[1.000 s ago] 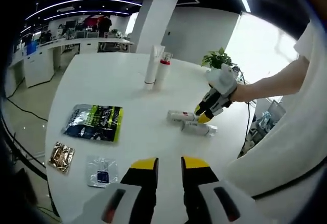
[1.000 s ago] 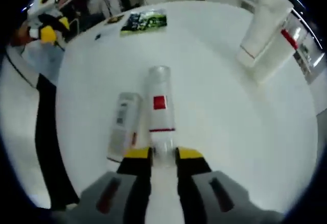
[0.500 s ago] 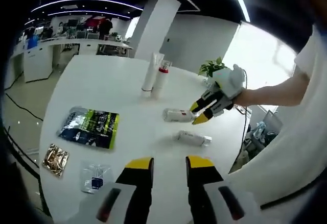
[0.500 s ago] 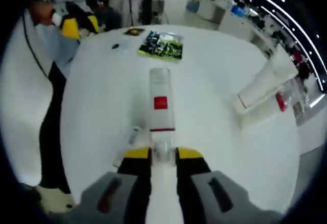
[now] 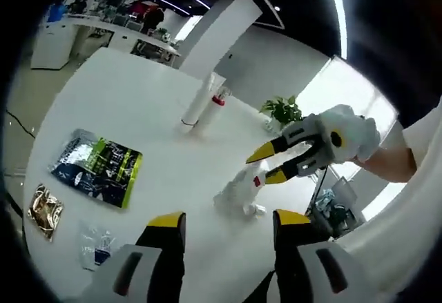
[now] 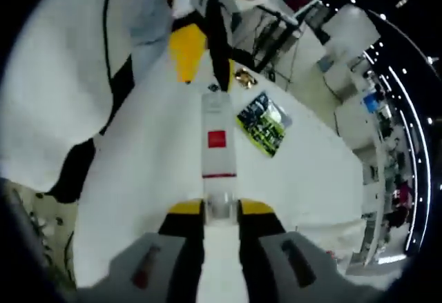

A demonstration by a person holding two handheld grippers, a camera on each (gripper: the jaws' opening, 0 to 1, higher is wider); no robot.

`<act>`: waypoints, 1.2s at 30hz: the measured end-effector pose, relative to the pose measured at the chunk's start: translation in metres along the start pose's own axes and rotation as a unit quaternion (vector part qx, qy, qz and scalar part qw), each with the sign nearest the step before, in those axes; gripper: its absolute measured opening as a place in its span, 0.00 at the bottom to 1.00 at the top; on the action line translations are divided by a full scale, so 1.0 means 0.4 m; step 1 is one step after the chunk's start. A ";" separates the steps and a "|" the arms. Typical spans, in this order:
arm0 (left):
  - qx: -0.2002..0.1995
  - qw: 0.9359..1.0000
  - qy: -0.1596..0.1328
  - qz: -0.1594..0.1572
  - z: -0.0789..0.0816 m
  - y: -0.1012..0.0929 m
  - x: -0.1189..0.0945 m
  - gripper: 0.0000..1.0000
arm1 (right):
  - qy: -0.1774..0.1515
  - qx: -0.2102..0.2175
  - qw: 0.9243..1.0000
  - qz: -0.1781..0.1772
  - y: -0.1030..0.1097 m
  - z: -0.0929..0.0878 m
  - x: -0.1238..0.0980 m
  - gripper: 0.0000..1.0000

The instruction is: Arrange the skincare products in the storage area until every visible bottle or jar stands upright without overlapping.

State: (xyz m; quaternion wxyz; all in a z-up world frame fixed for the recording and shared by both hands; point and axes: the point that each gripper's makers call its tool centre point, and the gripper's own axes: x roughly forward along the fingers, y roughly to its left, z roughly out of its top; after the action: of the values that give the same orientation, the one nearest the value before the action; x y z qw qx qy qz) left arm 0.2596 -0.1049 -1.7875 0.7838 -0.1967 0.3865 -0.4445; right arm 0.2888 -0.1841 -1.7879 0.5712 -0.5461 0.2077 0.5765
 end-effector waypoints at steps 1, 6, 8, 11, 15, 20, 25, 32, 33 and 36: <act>-0.008 1.000 0.009 -0.014 -0.004 -0.013 0.003 0.52 | -0.003 -0.023 1.000 0.003 0.001 0.015 -0.002 0.15; -0.009 0.997 0.051 -0.060 -0.021 -0.058 0.022 0.49 | -0.010 -0.124 0.992 0.020 0.005 0.082 -0.015 0.15; -0.011 0.995 0.069 -0.071 -0.038 -0.069 0.029 0.46 | -0.012 -0.151 0.988 0.025 0.007 0.101 -0.016 0.15; -0.012 0.993 0.086 -0.084 -0.056 -0.083 0.036 0.41 | -0.009 -0.193 0.980 0.038 0.012 0.122 -0.020 0.15; -0.018 0.990 0.093 -0.101 -0.066 -0.101 0.037 0.35 | -0.014 -0.241 0.968 0.063 0.033 0.143 -0.023 0.15; -0.031 0.986 0.104 -0.125 -0.081 -0.127 0.035 0.25 | -0.017 -0.267 0.961 0.066 0.035 0.157 -0.025 0.16; -0.034 0.984 0.112 -0.133 -0.093 -0.134 0.026 0.23 | -0.024 -0.280 0.957 0.071 0.044 0.169 -0.025 0.16; -0.061 0.987 0.059 -0.139 -0.074 -0.133 -0.001 0.21 | -0.038 -0.195 0.978 0.061 0.037 0.186 -0.029 0.19; -0.060 0.987 0.058 -0.138 -0.075 -0.134 -0.002 0.21 | -0.045 -0.190 0.979 0.065 0.039 0.191 -0.030 0.19; -0.060 0.987 0.056 -0.140 -0.078 -0.134 -0.004 0.20 | -0.050 -0.181 0.980 0.061 0.040 0.194 -0.029 0.20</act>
State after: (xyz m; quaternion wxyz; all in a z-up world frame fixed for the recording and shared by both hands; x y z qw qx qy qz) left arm 0.2057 -0.1306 -1.7713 0.6776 -0.2705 0.4242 -0.5364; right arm 0.2413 -0.1262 -1.7595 0.4363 -0.5972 0.1036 0.6651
